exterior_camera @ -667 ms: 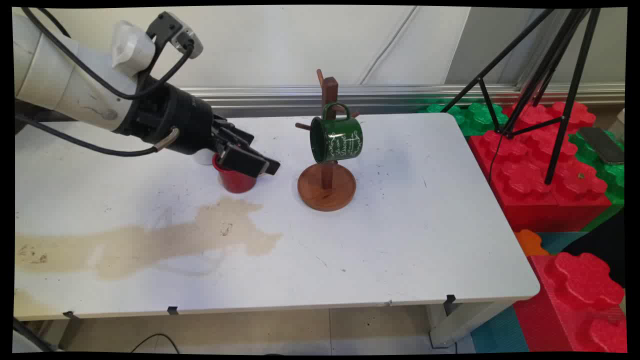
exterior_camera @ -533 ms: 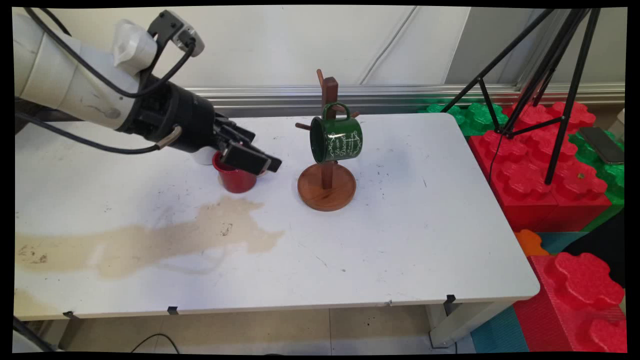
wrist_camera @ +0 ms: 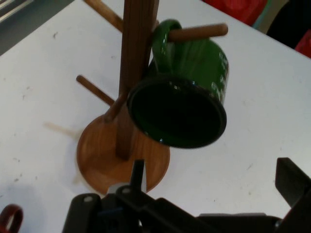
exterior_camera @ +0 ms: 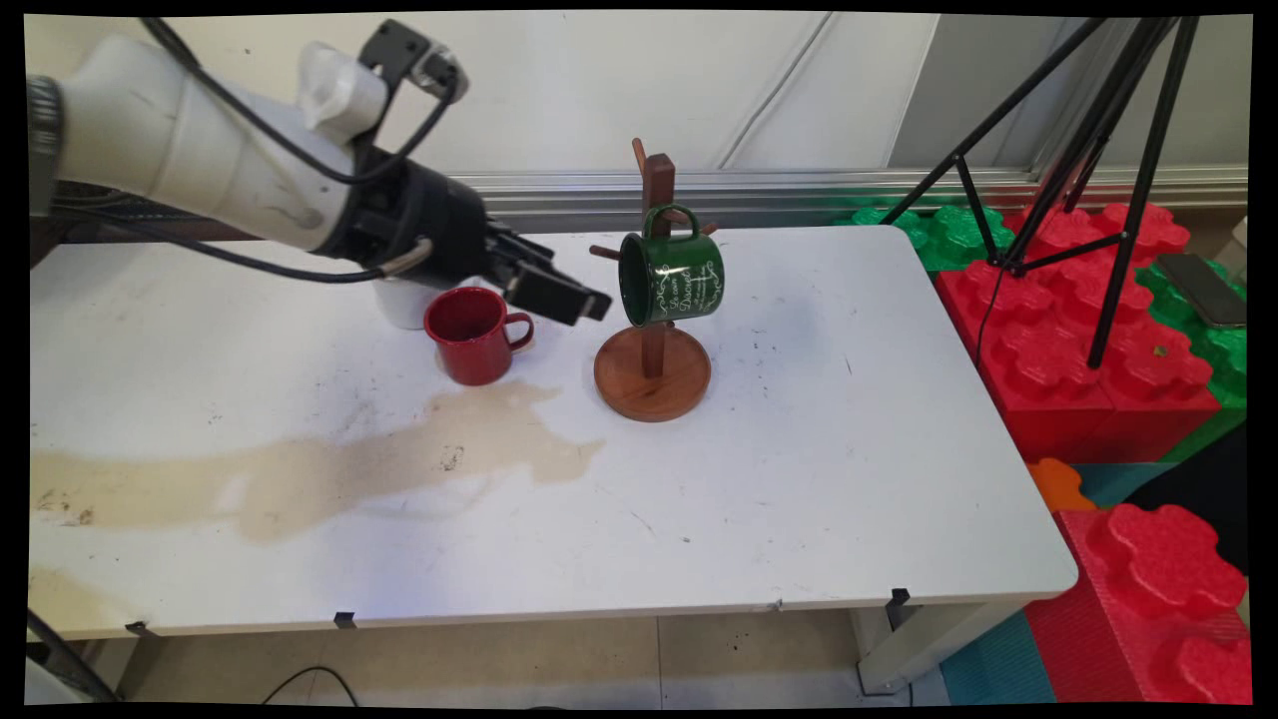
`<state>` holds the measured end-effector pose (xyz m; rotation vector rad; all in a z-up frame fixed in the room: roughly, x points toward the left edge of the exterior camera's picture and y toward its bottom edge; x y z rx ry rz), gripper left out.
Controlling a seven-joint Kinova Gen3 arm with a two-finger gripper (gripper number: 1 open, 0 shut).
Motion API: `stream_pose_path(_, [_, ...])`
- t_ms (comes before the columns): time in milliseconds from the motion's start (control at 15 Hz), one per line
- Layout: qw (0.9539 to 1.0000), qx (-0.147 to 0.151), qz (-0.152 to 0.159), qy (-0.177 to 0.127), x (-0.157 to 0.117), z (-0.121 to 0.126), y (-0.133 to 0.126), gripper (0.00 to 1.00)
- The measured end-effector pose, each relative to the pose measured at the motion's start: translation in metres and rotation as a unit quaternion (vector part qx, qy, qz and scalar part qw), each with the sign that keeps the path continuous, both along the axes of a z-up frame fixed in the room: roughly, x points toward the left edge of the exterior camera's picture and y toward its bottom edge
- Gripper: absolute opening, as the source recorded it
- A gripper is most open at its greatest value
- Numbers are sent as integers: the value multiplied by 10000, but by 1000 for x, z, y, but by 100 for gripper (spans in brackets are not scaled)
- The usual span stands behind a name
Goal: Pick up the green mug from the rack
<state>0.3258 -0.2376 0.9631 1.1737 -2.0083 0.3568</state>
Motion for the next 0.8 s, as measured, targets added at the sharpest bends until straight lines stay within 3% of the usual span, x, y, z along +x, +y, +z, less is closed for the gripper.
stream_pose_path(800, [9982,9,222,557,-44,-40,-41,100])
